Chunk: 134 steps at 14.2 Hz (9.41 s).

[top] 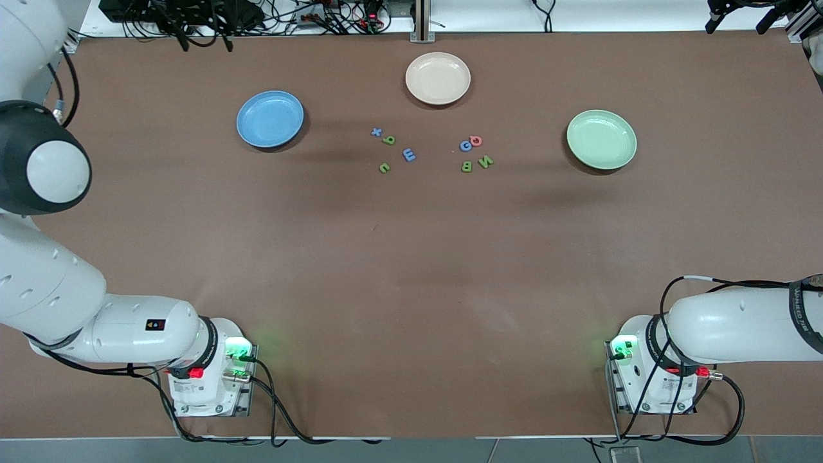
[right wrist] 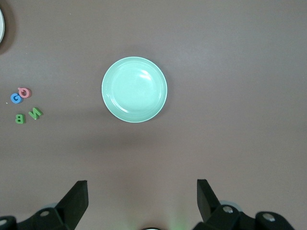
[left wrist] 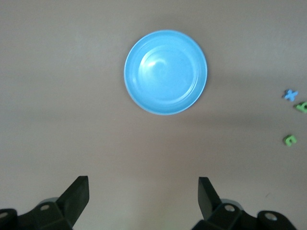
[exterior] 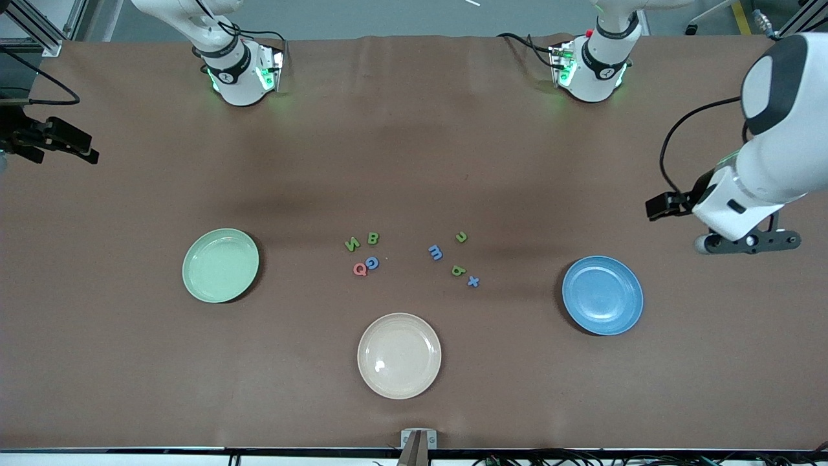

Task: Sort upper and lower case letters into plates
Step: 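Reach the left gripper toward the blue x letter, then grasp the blue x with the left gripper while the right gripper grasps the pink letter, then carry the blue x into the blue plate and open the left gripper, then drop the pink letter in the green plate while the left gripper reaches green b, then place the green b in the blue plate while the right gripper returns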

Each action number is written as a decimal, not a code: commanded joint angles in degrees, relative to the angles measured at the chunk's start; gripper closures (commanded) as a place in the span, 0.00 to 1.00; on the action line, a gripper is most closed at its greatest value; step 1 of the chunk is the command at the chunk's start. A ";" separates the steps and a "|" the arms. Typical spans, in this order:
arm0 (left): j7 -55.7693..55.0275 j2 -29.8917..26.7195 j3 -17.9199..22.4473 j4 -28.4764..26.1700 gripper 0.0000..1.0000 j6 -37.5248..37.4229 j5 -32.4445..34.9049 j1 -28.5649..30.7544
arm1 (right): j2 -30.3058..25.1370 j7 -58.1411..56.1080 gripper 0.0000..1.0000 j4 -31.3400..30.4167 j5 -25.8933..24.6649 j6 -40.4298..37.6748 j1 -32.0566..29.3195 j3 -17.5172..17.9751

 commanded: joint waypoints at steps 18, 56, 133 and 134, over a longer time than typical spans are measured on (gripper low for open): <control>-63.04 25.70 -2.65 -2.11 0.20 37.95 0.61 -21.00 | 16.97 -1.50 0.00 2.87 0.04 10.84 0.90 0.64; -62.25 34.59 -2.73 5.37 0.99 36.57 8.87 -18.91 | 48.01 53.17 0.20 0.59 8.48 52.59 35.18 0.29; -63.23 32.66 -3.52 5.01 0.99 30.85 13.01 -19.08 | 35.25 34.68 0.00 -5.14 10.24 40.98 22.42 2.75; -61.30 31.96 -3.61 4.92 1.00 29.80 13.01 -18.20 | 36.13 36.54 0.00 -5.13 10.24 42.73 23.74 2.75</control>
